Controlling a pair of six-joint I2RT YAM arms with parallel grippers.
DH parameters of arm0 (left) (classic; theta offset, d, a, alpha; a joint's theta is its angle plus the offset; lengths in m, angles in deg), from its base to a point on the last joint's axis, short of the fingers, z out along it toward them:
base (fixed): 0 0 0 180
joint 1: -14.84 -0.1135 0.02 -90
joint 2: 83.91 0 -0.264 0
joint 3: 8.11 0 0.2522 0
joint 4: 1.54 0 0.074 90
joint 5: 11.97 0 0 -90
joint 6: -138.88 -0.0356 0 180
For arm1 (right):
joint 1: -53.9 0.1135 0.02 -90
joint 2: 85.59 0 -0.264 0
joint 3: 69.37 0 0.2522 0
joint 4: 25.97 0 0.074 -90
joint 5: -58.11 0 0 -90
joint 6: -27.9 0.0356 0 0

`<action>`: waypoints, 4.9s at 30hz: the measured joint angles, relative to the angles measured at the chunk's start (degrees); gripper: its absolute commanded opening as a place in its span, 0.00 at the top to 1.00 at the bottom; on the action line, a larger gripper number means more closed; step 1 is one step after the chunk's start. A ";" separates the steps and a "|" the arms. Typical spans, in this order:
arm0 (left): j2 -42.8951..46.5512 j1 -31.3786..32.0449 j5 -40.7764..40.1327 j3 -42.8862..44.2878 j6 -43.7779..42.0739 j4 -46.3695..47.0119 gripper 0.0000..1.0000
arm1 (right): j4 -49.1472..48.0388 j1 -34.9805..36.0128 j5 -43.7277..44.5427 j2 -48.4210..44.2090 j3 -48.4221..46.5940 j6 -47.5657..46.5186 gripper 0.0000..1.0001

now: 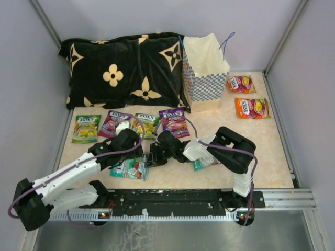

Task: Take the snacks out of the paper bag
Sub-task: Move the snack to the center of the board, then adjust the snack at the center of the board.

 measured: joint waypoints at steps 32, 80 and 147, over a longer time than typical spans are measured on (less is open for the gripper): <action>3.34 -13.51 2.80 13.03 -17.16 -3.13 0.18 | -3.17 3.10 9.44 13.25 -18.71 8.94 0.32; -50.18 4.98 31.78 24.92 -10.97 40.15 0.48 | 32.72 -50.71 12.96 -29.88 11.69 -21.70 0.51; -23.45 -1.07 26.58 15.82 -25.90 34.12 1.00 | 30.23 -42.88 5.84 -50.80 14.25 -23.06 0.21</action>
